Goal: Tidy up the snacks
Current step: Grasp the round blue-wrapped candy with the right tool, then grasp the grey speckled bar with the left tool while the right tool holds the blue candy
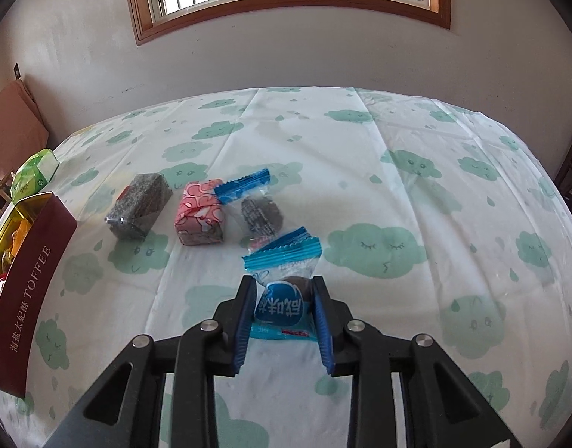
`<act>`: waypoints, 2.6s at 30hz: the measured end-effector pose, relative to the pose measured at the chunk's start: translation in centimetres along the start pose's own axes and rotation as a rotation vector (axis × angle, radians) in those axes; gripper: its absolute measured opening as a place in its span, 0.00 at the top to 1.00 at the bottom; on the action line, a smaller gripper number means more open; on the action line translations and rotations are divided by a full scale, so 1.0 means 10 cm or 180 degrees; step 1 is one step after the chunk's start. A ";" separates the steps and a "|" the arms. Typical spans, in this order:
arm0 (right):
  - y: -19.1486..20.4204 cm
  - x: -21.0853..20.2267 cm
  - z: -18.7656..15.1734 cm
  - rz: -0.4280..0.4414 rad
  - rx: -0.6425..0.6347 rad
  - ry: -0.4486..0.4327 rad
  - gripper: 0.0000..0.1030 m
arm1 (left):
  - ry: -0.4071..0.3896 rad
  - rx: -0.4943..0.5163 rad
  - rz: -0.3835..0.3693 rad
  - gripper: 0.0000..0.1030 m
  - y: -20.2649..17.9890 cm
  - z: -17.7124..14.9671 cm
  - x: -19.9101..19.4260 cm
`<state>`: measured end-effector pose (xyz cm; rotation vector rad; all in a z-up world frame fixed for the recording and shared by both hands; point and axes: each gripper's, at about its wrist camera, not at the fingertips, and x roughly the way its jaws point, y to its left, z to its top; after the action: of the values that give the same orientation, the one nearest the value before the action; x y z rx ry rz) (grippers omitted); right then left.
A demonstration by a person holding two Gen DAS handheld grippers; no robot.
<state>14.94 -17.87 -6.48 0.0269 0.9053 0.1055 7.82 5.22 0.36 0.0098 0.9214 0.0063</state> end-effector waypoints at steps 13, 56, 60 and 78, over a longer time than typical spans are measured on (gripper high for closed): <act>-0.88 -0.09 -0.08 -0.0215 0.0388 -0.0008 0.71 | -0.0093 0.0063 -0.0065 0.04 -0.42 0.38 0.36; -0.87 -0.08 -0.08 -0.0215 0.0341 0.0002 0.70 | 0.0501 0.0000 -0.0366 0.70 -0.66 0.33 0.91; -0.87 -0.08 -0.07 -0.0218 0.0337 0.0004 0.70 | 0.0464 0.0020 -0.0430 0.70 -0.65 0.27 0.74; -0.88 -0.08 -0.07 -0.0222 0.0330 0.0005 0.70 | 0.0319 -0.0028 -0.0538 0.70 -0.29 0.28 0.23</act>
<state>14.56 -26.68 -6.90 0.0917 0.9117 -0.0065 11.44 2.29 0.12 -0.0772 1.0200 -0.1472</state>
